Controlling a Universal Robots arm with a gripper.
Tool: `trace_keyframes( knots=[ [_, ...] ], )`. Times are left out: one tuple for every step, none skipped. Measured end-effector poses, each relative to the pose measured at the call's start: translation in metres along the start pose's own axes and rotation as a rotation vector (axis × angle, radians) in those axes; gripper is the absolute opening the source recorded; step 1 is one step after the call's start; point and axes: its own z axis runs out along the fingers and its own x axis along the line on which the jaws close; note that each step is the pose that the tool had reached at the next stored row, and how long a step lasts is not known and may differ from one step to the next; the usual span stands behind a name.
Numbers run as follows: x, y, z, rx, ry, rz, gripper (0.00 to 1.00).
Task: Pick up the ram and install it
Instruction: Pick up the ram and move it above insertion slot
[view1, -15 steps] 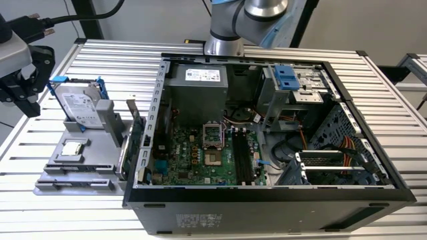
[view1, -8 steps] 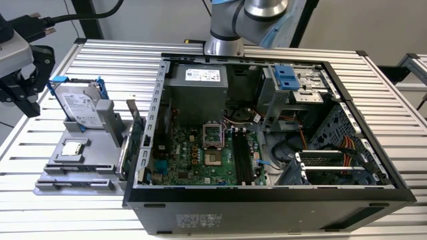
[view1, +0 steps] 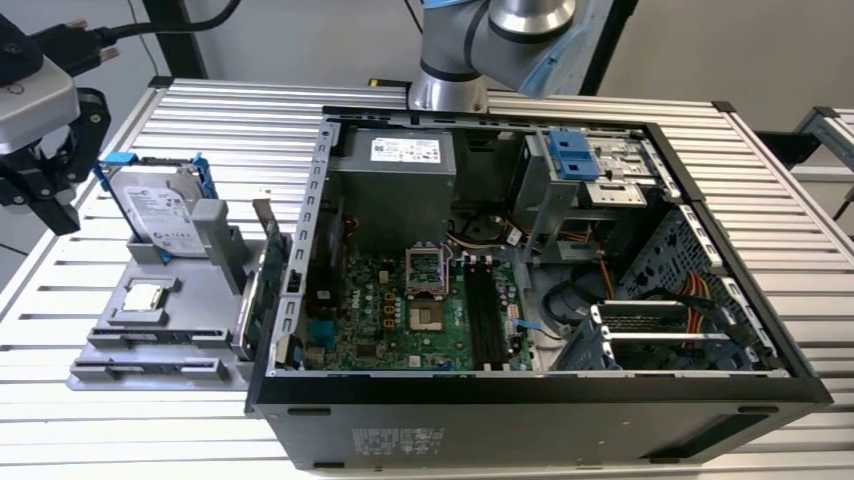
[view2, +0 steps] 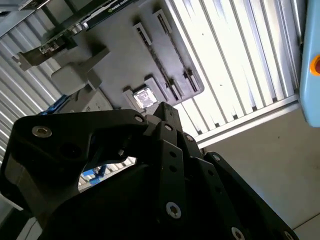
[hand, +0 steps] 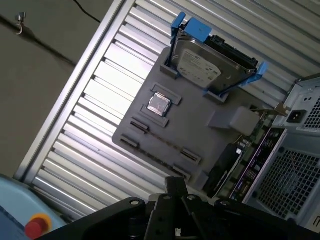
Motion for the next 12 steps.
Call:
trace_keyframes(
  knots=[
    [0.0000, 0.0000, 0.0000, -0.0001, 0.0003, -0.006, 0.00],
    [0.0000, 0.0000, 0.0000, -0.0002, 0.0005, -0.011, 0.00],
    [0.0000, 0.0000, 0.0000, -0.0003, 0.0008, -0.016, 0.00],
    [0.0000, 0.0000, 0.0000, -0.0004, 0.0011, -0.022, 0.00],
    [0.0000, 0.0000, 0.0000, -0.0005, 0.0014, -0.029, 0.00],
    [0.0000, 0.0000, 0.0000, -0.0006, 0.0017, -0.035, 0.00],
    [0.0000, 0.0000, 0.0000, -0.0007, 0.0019, -0.041, 0.00],
    [0.0000, 0.0000, 0.0000, -0.0009, 0.0023, -0.047, 0.00],
    [0.0000, 0.0000, 0.0000, -0.0010, 0.0025, -0.054, 0.00],
    [0.0000, 0.0000, 0.0000, -0.0011, 0.0029, -0.060, 0.00],
    [0.0000, 0.0000, 0.0000, -0.0012, 0.0032, -0.066, 0.00],
    [0.0000, 0.0000, 0.0000, -0.0013, 0.0035, -0.073, 0.00]
  ],
)
